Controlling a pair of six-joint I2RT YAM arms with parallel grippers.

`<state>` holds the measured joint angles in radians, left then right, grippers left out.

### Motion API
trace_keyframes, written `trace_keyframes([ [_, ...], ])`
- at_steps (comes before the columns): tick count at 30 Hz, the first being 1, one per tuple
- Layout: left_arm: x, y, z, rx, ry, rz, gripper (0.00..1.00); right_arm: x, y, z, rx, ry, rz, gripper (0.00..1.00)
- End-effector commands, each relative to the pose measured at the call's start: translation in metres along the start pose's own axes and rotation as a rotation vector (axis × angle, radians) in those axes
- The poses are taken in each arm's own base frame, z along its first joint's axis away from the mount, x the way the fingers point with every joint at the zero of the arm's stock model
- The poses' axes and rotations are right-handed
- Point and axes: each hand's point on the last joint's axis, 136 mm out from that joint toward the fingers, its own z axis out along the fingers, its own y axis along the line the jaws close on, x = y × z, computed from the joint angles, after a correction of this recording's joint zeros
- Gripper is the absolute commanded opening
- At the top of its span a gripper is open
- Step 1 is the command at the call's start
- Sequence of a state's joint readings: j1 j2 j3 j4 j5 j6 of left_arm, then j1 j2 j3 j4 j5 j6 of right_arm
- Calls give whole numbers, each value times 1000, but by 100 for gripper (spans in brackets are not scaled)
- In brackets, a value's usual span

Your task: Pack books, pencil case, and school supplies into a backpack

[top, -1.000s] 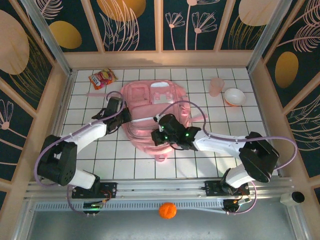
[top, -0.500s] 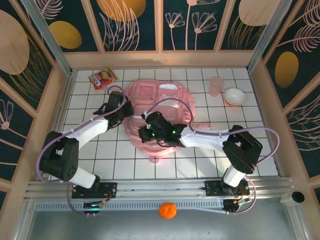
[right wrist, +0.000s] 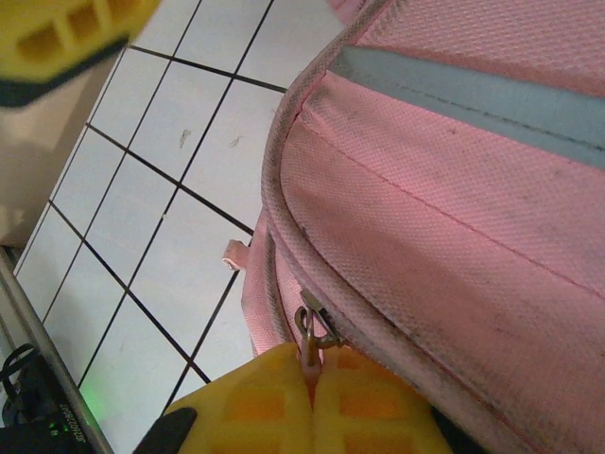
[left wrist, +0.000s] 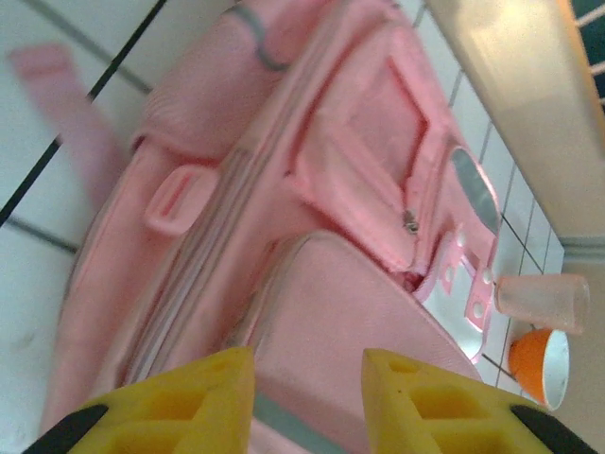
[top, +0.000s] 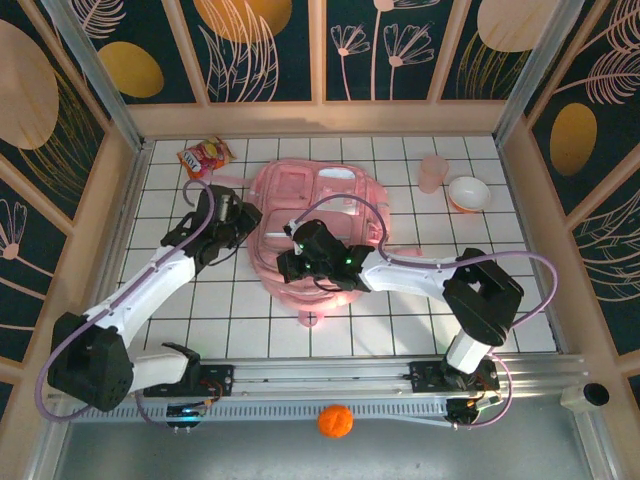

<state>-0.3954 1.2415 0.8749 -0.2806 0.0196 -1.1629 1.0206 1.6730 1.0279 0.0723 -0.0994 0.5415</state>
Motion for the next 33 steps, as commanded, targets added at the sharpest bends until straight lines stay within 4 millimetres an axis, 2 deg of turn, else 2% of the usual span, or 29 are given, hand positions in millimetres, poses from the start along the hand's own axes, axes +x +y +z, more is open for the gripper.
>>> trace_keyframes([
  [1, 18, 27, -11, -117, 63, -234, 35, -22, 12, 0, -46, -56, 5, 0],
  [5, 36, 42, -18, -180, 132, -353, 36, -22, 14, 1, -60, -52, -7, 0],
  [14, 74, 36, -12, -231, 273, -416, 36, -20, 13, 2, -65, -53, -4, 0],
  [19, 97, 42, -3, -287, 345, -412, 36, -21, 14, 1, -66, -57, -7, 0],
  [21, 99, 43, 1, -299, 350, -410, 36, -21, 14, 1, -65, -56, -7, 0],
  [29, 93, 26, 10, -251, 337, -414, 37, -18, 13, 0, -61, -44, -14, 0],
  [31, 92, 27, 11, -254, 326, -424, 29, -17, 13, -1, -62, -42, -16, 0],
  [33, 88, 29, 10, -258, 301, -428, 16, -18, 10, -3, -46, -40, -18, 0],
])
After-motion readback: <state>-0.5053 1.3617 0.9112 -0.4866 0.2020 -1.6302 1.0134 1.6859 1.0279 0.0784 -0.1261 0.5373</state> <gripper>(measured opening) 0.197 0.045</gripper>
